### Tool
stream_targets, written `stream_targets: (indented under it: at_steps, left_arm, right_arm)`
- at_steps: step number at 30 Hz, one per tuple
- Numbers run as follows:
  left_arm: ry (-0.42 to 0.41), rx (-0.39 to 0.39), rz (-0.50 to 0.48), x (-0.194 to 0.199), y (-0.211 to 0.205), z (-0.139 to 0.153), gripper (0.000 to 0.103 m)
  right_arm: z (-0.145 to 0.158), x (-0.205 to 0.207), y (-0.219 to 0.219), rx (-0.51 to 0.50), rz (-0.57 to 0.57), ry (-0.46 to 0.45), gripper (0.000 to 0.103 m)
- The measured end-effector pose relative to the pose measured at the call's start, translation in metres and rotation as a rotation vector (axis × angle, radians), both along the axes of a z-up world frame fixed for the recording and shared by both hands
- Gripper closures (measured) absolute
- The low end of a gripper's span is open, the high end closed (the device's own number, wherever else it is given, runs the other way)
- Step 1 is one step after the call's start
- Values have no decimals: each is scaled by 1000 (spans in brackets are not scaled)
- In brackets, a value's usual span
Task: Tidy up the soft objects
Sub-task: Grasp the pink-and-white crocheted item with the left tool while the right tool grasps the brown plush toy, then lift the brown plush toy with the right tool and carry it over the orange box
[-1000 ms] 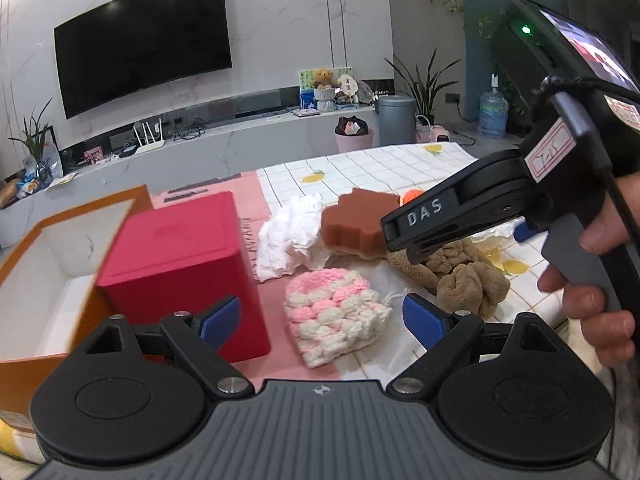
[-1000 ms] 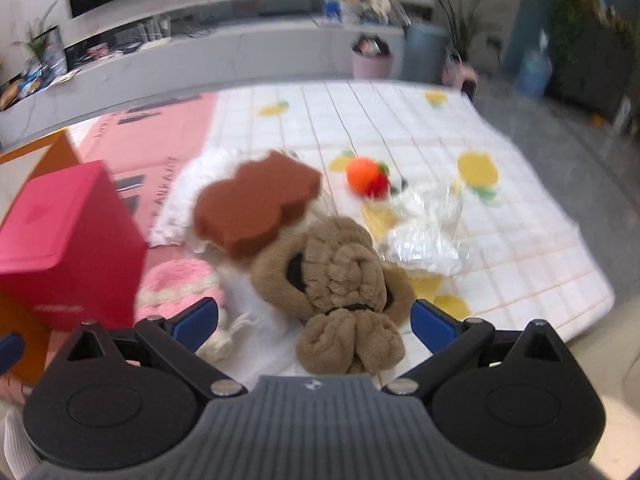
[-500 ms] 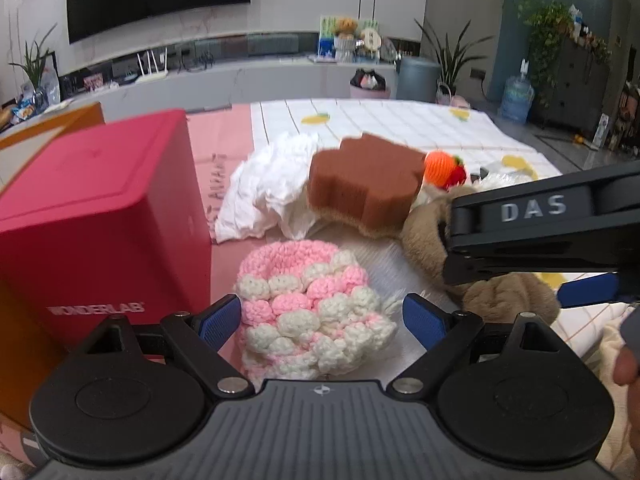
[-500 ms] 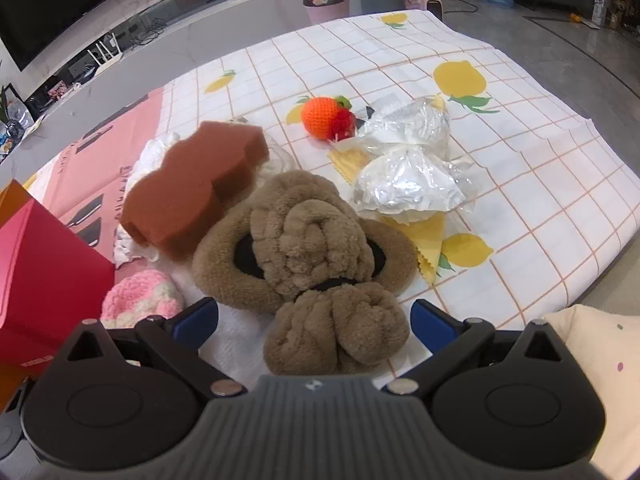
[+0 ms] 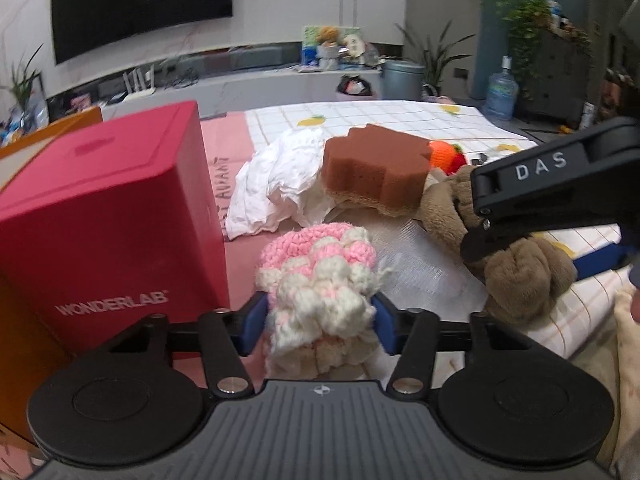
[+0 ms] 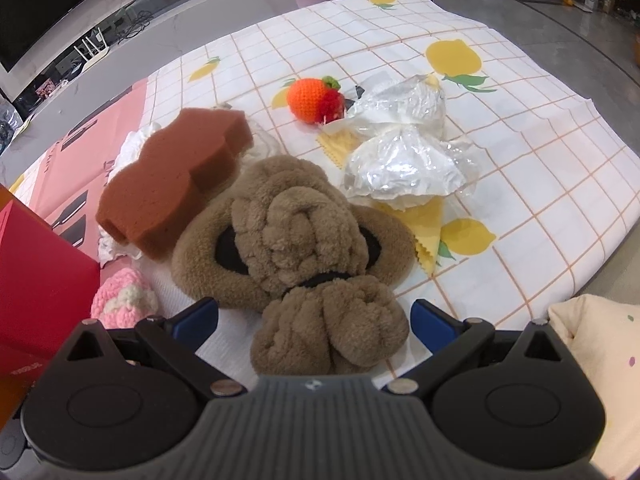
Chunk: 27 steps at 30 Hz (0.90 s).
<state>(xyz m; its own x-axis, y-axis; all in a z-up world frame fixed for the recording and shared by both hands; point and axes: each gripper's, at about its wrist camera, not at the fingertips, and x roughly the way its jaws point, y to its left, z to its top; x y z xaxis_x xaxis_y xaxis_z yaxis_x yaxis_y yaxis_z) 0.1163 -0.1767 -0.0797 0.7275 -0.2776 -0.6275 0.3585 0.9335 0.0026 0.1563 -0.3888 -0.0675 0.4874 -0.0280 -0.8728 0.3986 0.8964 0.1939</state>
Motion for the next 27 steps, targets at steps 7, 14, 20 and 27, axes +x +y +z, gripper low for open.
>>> stream_targets:
  at_steps: [7,14,20,27]
  left_arm:
    - [-29,-16,-39,-14,17,16,62]
    - [29,-51,0,-11,27,22,61]
    - [61,-125,11,-14,43,35,61]
    - [17,-118,10,-24,51,50,61]
  right_arm:
    - [-3,4,1,-2,27,-11,3]
    - [-15,20,23,-164,128,42,21]
    - [-3,5,8,-80,53,-25,51]
    - [20,-40,15,67,104,-52,48]
